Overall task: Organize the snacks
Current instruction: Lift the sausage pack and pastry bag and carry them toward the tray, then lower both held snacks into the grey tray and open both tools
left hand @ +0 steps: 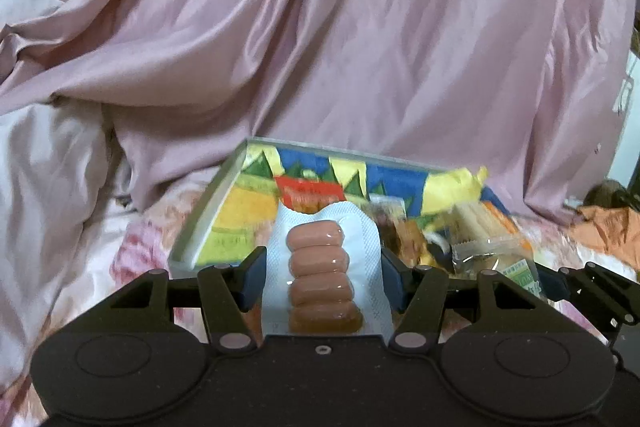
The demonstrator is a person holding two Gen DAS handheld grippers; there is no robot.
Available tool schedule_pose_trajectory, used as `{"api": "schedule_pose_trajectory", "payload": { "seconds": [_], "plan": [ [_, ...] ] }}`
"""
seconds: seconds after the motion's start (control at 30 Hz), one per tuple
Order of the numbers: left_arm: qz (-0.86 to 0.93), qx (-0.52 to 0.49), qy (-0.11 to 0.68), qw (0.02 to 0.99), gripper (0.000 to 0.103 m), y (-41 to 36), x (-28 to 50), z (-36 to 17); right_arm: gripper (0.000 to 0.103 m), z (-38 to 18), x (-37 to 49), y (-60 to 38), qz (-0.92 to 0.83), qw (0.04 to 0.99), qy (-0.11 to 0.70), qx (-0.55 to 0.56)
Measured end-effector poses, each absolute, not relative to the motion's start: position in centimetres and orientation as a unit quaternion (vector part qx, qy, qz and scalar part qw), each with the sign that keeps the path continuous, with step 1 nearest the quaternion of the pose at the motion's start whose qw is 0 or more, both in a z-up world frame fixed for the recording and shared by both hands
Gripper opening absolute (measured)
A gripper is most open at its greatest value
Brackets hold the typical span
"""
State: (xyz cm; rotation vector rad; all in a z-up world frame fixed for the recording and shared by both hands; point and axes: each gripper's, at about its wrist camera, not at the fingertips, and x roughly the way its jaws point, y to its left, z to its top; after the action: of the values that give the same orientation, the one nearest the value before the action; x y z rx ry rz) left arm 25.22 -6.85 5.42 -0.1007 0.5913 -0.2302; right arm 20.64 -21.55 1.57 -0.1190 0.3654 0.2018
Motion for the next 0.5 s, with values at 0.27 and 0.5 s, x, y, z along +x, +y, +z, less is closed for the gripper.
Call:
{"api": "schedule_pose_trajectory", "payload": {
  "seconds": [0.27, 0.5],
  "plan": [
    [-0.106, -0.074, 0.277, 0.952, 0.060, -6.3, 29.7, 5.4, 0.053, 2.5, 25.5, -21.6, 0.092, 0.978, 0.179, -0.056],
    [-0.102, -0.080, 0.275, 0.953, 0.060, -6.2, 32.2, 4.8, 0.053, 1.8, 28.8, -21.5, 0.087, 0.976, 0.192, -0.061]
  ]
}}
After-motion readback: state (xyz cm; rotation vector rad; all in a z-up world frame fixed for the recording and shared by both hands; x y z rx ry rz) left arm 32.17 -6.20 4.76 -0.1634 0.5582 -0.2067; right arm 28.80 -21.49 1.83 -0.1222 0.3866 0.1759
